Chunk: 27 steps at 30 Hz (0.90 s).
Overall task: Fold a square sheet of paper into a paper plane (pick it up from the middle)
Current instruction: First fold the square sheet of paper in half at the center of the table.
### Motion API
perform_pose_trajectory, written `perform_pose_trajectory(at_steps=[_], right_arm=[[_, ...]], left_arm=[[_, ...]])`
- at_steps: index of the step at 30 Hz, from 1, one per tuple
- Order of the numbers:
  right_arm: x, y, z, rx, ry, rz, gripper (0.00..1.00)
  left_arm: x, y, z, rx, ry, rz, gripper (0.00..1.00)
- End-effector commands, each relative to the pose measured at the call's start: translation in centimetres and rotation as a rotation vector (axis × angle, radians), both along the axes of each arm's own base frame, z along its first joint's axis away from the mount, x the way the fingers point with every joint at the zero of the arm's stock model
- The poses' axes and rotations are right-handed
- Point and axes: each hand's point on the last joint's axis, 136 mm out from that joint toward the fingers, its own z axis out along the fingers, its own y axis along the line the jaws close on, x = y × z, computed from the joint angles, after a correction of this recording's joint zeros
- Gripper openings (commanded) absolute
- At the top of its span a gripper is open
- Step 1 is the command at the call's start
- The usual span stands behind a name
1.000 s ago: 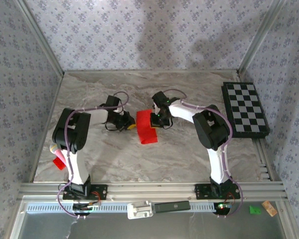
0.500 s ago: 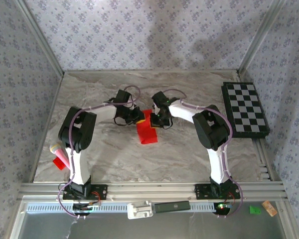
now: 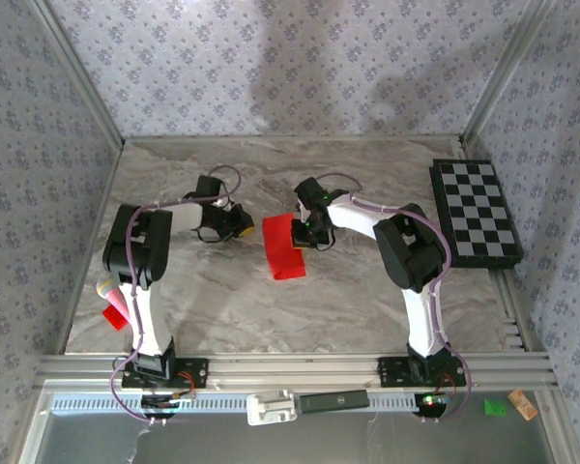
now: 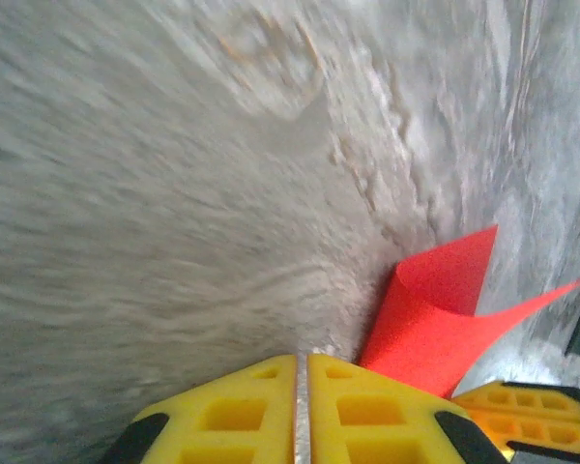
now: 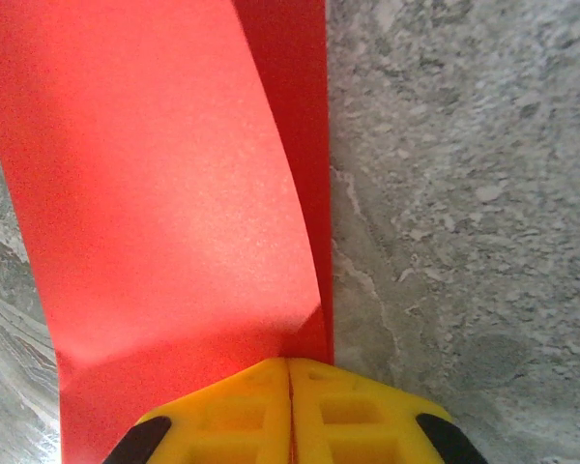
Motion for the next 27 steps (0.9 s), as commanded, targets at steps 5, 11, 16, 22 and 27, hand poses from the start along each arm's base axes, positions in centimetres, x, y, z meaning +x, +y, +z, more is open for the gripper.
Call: perform_pose_trajectory(at_steps=[5, 11, 16, 22, 27], right_arm=[[-4.4, -8.1, -7.7, -0.365, 0.173, -0.043, 0.08], [-4.6, -8.1, -7.9, -0.361, 0.18, -0.041, 0.08], [-4.7, -8.2, -7.7, -0.364, 0.175, -0.038, 0.09], [-4.8, -8.4, -7.8, -0.38, 0.172, -0.026, 0.09], [-4.8, -8.8, -7.8, -0.423, 0.157, -0.018, 0.09]], left_arm=[[-0.6, -5.2, 6.6, -0.054, -0.165, -0.113, 0.12], [0.0, -7.2, 3.1, -0.055, -0.092, -0.116, 0.11], [0.8, -7.0, 0.9, -0.042, -0.067, -0.09, 0.1], [2.5, -3.7, -0.8, 0.043, -0.09, -0.03, 0.1], [4.0, -1.2, -0.9, 0.094, -0.115, 0.001, 0.1]])
